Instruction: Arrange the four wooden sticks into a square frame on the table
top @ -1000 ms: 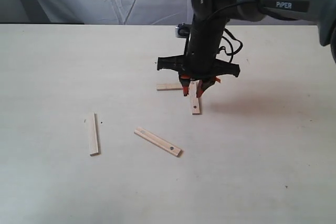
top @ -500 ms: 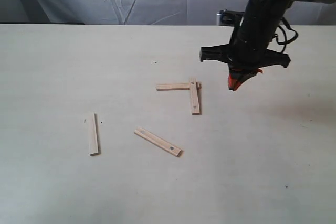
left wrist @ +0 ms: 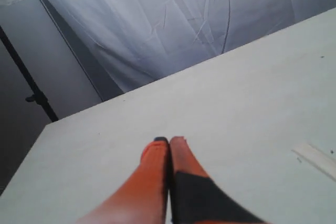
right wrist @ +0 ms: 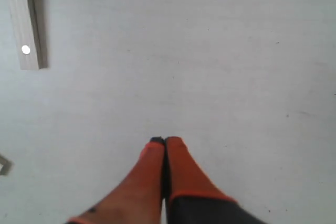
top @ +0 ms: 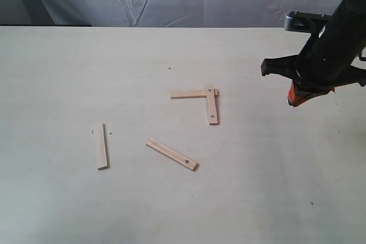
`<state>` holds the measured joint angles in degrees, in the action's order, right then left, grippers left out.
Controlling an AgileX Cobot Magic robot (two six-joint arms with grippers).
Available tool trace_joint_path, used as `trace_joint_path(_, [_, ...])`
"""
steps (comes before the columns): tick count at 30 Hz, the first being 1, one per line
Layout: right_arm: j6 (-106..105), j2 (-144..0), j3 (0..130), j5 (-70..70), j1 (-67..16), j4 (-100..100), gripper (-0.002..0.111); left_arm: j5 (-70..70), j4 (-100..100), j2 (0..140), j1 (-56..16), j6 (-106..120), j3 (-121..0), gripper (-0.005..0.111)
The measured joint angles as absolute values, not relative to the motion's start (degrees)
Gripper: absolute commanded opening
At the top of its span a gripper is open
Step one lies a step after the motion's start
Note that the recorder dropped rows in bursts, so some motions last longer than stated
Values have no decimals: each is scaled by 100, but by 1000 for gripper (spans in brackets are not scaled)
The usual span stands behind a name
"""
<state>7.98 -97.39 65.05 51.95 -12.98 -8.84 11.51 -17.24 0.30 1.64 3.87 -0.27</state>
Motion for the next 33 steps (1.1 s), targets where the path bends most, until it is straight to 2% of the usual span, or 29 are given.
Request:
trace_joint_path(9, [754,-9290,5830,4719,-1298,-905,0,-924,-928,22,164,229,-27,0])
trace_joint_path(15, [743,-9290,5822,4694,-1298,-905,0,-1029,-311,22,164,-1193,-27,0])
trace_joint_path(18, [729,-9290,5822,4663,-1298,-905,0,-274,-131,114,164,-1288,-416,0])
trace_joint_path(22, [667,-9290,5822,4598,-1298,-946,0,1047,-79,914,164,-1311,-1424,0])
trace_joint_path(30, [621,-9290,5822,4449,-1298,-969,0,4236,-617,4288,164,-1250,-3756,0])
trace_joint_path(33, [577,-9290,5822,4383,-1298,-969,0,4712,-792,5487,164,-1112,-4284,0])
